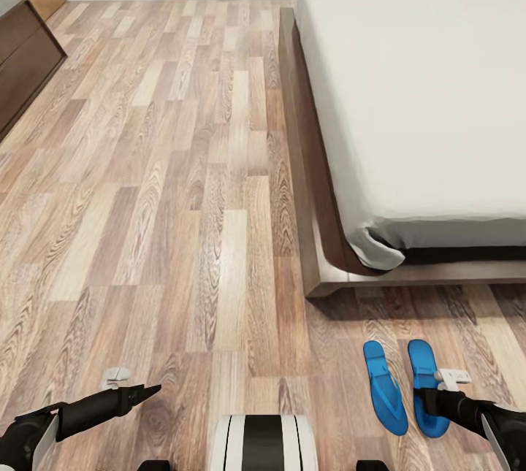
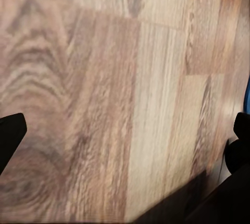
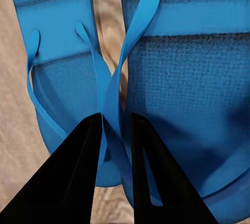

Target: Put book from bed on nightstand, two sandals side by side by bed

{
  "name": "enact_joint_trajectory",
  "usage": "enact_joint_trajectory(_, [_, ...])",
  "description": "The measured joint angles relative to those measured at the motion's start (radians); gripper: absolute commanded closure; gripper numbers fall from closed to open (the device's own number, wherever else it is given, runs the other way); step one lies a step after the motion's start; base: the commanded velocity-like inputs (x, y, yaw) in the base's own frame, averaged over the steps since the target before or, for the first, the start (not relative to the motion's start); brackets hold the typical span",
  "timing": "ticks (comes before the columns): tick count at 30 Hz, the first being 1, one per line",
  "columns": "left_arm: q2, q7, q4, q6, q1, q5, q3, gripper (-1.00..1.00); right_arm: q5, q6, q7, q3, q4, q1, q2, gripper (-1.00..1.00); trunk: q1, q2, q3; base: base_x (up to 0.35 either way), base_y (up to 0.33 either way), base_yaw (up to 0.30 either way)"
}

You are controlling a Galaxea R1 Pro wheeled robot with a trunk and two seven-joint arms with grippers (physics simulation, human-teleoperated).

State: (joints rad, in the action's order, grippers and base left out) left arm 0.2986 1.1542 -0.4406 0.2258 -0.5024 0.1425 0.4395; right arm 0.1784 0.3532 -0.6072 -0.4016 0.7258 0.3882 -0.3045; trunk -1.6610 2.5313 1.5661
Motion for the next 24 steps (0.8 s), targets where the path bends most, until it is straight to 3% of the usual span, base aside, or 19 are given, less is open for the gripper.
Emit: enact_joint_trajectory(24, [0.000,0.000,0.000,0.000,0.000,0.000,0.000,-1.00,-0.004,0.011,0.001,0.001,-0.001,0.001,0.000,1.00,0.000,0.000,0.000,0.000,0.000,0.000])
